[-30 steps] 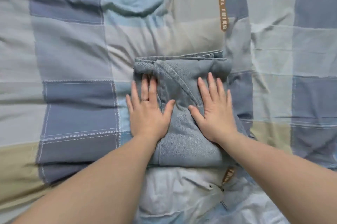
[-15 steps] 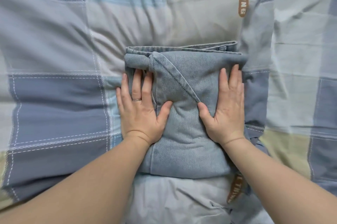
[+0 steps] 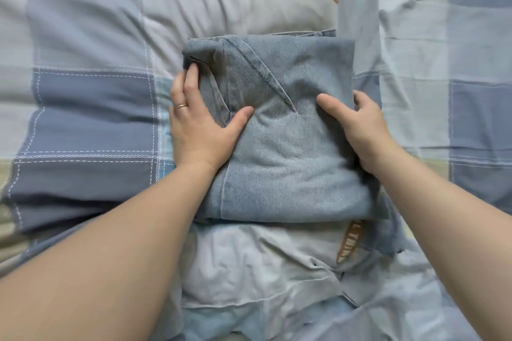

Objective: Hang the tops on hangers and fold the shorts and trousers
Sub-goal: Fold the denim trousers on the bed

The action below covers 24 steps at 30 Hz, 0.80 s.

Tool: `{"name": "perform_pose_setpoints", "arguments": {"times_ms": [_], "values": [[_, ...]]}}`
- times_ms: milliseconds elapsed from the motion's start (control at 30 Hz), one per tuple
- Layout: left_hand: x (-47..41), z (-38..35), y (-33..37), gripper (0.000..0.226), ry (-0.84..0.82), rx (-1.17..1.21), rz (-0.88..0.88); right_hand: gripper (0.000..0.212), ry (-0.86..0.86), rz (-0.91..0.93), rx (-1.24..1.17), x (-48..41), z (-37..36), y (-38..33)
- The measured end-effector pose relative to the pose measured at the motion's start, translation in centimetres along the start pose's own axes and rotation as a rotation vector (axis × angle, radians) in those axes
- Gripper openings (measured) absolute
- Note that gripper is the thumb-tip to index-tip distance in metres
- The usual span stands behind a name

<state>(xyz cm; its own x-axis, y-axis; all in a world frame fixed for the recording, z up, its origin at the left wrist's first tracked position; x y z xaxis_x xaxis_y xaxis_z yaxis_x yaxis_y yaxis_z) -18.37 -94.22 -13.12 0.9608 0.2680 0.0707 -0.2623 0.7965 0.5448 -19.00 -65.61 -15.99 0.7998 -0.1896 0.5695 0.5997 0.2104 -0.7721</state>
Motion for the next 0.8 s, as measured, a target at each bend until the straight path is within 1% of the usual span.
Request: {"name": "perform_pose_setpoints", "arguments": {"times_ms": [33,100,200,267,367,433,533,600,633,733,800], "values": [[0.2,0.3,-0.5,0.114,-0.001,0.055,0.082,0.059,-0.075,-0.060,-0.084,0.6,-0.2,0.6],[1.0,0.6,-1.3,0.121,-0.044,0.114,0.234,0.061,-0.215,-0.192,-0.202,2.3,-0.6,1.8],[2.1,0.8,-2.3,0.130,-0.222,0.195,0.383,0.059,-0.319,-0.304,-0.207,5.1,-0.7,2.8],[3.2,1.3,-2.8,0.127,-0.357,0.254,0.445,0.054,-0.314,-0.336,-0.199,6.8,-0.4,3.0],[6.4,3.2,-3.3,0.105,-0.501,0.222,0.492,0.048,-0.320,-0.424,-0.255,10.6,-0.2,3.7],[9.6,4.6,-3.6,0.092,-0.549,0.205,0.528,0.049,-0.319,-0.485,-0.279,14.1,0.1,4.4],[15.1,7.2,-3.6,0.077,-0.601,0.208,0.590,0.038,-0.295,-0.561,-0.271,20.2,1.3,5.0],[19.1,9.2,-3.1,0.069,-0.659,0.223,0.618,0.038,-0.267,-0.623,-0.241,24.8,2.5,5.2],[21.2,10.4,-3.0,0.069,-0.692,0.229,0.638,0.038,-0.259,-0.649,-0.223,27.3,3.1,5.2],[27.7,13.8,-2.8,0.077,-0.800,0.261,0.763,0.034,-0.244,-0.721,-0.199,34.6,4.6,5.2],[31.5,16.3,-2.7,0.077,-0.863,0.259,0.835,0.034,-0.231,-0.745,-0.203,39.2,5.2,5.3]]}}
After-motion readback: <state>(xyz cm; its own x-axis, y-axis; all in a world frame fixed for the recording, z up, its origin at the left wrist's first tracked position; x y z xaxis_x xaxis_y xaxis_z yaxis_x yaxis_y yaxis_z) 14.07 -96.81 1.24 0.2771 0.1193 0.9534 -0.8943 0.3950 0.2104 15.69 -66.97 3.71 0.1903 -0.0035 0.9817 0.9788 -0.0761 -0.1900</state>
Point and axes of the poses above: each hand's wrist, its own x-axis away from the middle knuckle, its own z-axis out of the back of the hand, y = z × x, the point moved 8 cm from there along -x, towards the middle knuckle, and after that the axes turned 1 degree about -z, right-handed, at the moved point
